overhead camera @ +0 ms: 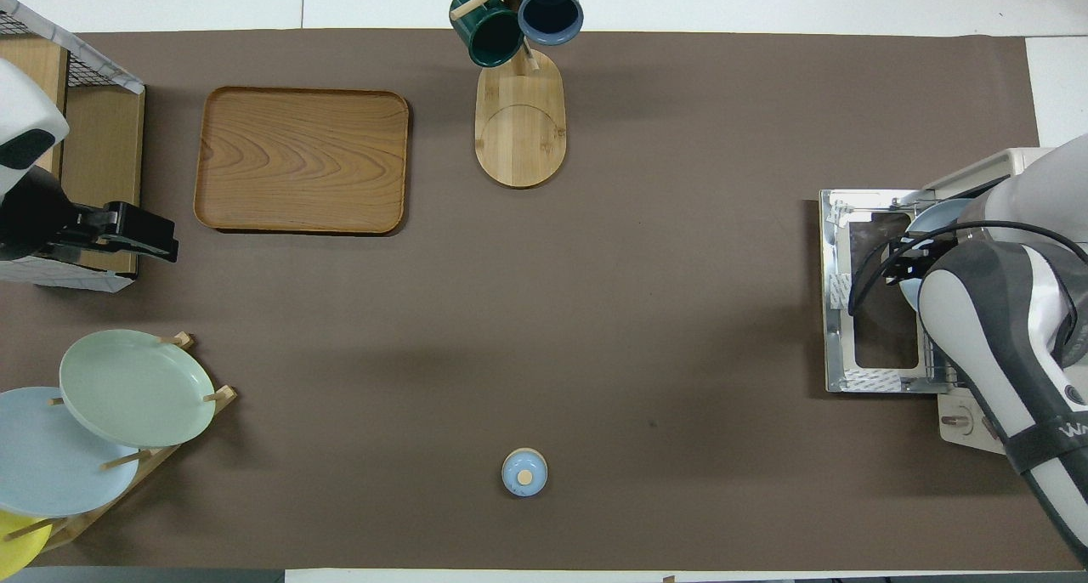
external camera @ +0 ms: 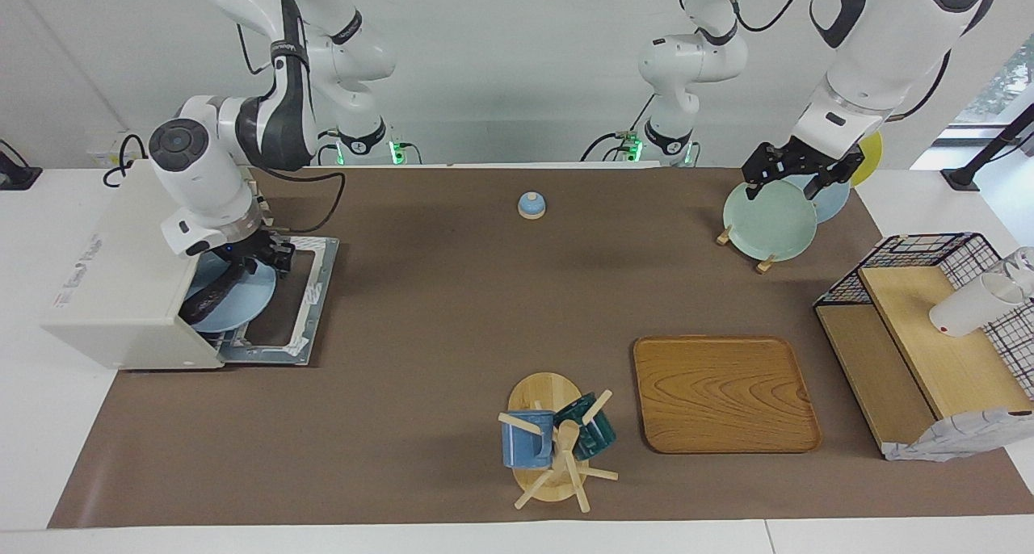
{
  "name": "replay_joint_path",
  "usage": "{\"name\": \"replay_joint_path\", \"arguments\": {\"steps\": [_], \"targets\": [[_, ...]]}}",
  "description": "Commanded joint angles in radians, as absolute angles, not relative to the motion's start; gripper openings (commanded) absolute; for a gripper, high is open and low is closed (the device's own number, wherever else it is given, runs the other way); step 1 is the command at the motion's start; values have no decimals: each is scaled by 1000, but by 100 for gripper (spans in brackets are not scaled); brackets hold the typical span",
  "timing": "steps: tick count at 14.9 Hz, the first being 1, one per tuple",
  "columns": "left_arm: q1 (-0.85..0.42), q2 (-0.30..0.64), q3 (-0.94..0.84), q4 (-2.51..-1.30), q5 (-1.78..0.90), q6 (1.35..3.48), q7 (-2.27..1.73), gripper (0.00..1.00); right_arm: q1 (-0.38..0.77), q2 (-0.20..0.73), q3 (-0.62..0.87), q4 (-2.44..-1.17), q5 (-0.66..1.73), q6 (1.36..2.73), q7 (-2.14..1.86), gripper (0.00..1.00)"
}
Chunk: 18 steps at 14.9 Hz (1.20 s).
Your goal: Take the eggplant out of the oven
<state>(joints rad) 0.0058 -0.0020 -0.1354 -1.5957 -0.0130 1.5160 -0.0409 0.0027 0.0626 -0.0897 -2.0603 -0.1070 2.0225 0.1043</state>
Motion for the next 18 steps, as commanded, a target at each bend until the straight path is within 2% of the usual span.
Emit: {"name": "replay_joint_path", "arguments": {"steps": [1,7,11,12,13,16,18], "targets": [[8,-23,-132,-1618,-23,1526,-44,100,-11,31,-81,-2135,-121,2101,83,55],[8,-25,-133,-1618,-23,1526,-44,100,-32,26,-81,-2198,-121,2207,35,50],[8,-23,-133,-1618,-23,1526,-44,100,-32,20,-81,-2221,-121,2230,20,28],[8,-23,-132,-1618,-23,1526,-44,100,-34,14,-83,-2230,-121,2232,-27,11],[8,-23,-133,-1618,-23,1526,-44,100,-35,14,-83,-2230,-121,2232,-69,0],[8,-23,-133,-1618,-23,1526,-44,100,-14,17,-80,-2206,-184,2204,-98,0],[9,-23,-132,-1618,-23,1525,-44,100,49,31,-75,-2140,-207,2127,-89,0]]}}
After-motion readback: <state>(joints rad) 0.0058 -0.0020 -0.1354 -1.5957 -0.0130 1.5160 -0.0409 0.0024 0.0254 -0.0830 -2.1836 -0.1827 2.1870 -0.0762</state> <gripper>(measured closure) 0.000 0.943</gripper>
